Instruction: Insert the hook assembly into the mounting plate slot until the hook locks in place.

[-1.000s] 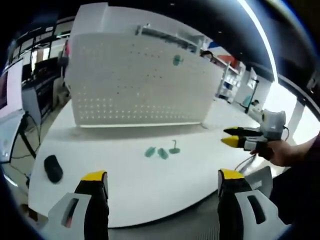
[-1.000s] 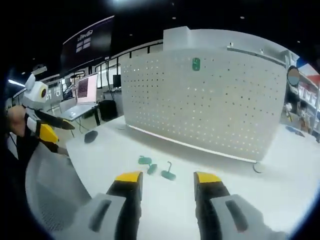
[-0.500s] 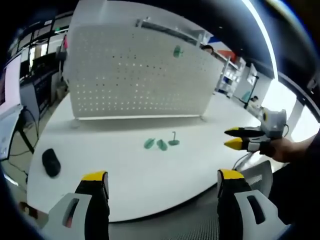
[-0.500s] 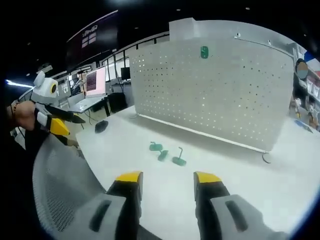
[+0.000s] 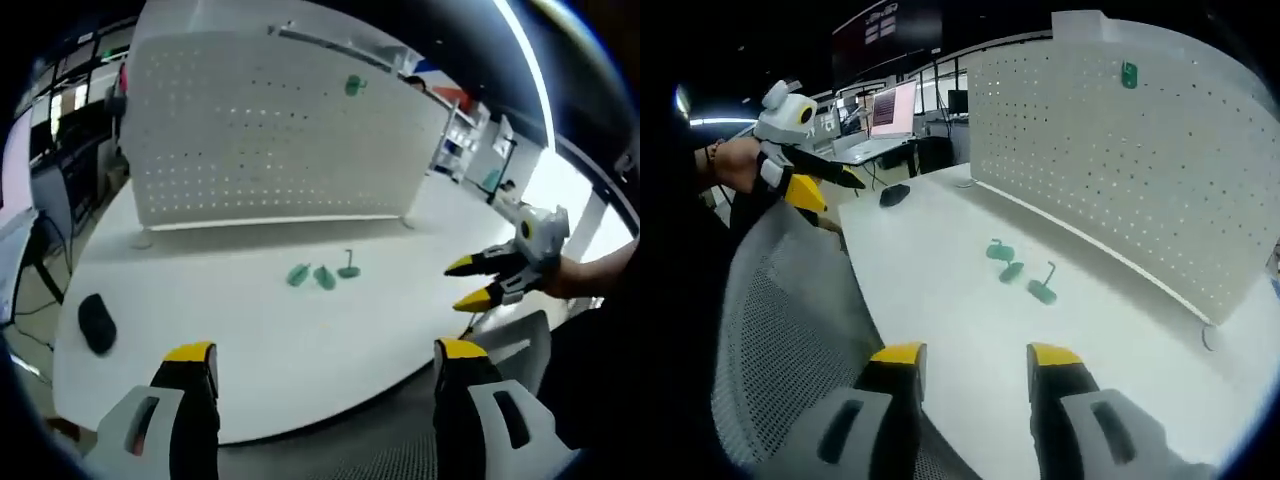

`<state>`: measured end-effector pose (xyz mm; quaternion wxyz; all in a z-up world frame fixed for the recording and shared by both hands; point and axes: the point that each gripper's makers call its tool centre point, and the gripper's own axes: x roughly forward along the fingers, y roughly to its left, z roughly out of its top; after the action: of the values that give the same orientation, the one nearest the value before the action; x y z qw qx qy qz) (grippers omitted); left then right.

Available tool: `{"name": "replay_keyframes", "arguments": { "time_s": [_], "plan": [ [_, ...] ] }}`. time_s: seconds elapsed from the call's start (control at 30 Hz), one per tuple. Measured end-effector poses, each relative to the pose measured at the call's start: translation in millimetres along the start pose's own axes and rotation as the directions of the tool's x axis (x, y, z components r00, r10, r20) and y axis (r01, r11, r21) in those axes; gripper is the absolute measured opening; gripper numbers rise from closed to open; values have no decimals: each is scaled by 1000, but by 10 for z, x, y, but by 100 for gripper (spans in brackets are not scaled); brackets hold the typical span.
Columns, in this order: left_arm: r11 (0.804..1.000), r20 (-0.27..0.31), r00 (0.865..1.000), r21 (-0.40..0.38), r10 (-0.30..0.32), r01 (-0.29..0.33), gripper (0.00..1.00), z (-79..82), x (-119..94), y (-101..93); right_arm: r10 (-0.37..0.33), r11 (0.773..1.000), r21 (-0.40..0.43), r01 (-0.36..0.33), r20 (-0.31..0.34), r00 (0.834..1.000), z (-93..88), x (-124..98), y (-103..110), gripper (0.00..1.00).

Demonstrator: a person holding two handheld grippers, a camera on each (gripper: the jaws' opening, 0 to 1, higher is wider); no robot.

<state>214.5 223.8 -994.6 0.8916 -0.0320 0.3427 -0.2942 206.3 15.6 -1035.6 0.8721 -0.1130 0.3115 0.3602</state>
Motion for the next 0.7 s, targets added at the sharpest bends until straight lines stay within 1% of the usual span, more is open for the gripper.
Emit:
{"name": "replay_keyframes", "arguments": {
  "time_s": [0.13,0.27,0.33,0.4,0.47,0.7],
  "plan": [
    [1000,2,1000,-15,4,-4,90,5,7,30,13,1000,-3,-13,-15,1000,32,161,-106,37],
    [1000,-8,1000,-20,9,-9,90,-19,18,55,20,1000,-2,-20,-21,1000,74,355,-246,36],
    [1000,-9,1000,-26,9,-9,89,-29,26,76,17,1000,18,-16,-33,999,67,460,-329,36],
    [999,-13,1000,-32,5,-5,88,-39,29,68,22,999,36,-21,-36,999,74,536,-367,36],
    [999,-14,1000,-35,9,-9,88,-39,29,72,24,999,39,-23,-37,999,91,625,-417,35],
    [999,-21,1000,-41,15,-16,89,-44,45,115,60,998,12,-59,-81,995,126,940,-563,34]
  ]
}}
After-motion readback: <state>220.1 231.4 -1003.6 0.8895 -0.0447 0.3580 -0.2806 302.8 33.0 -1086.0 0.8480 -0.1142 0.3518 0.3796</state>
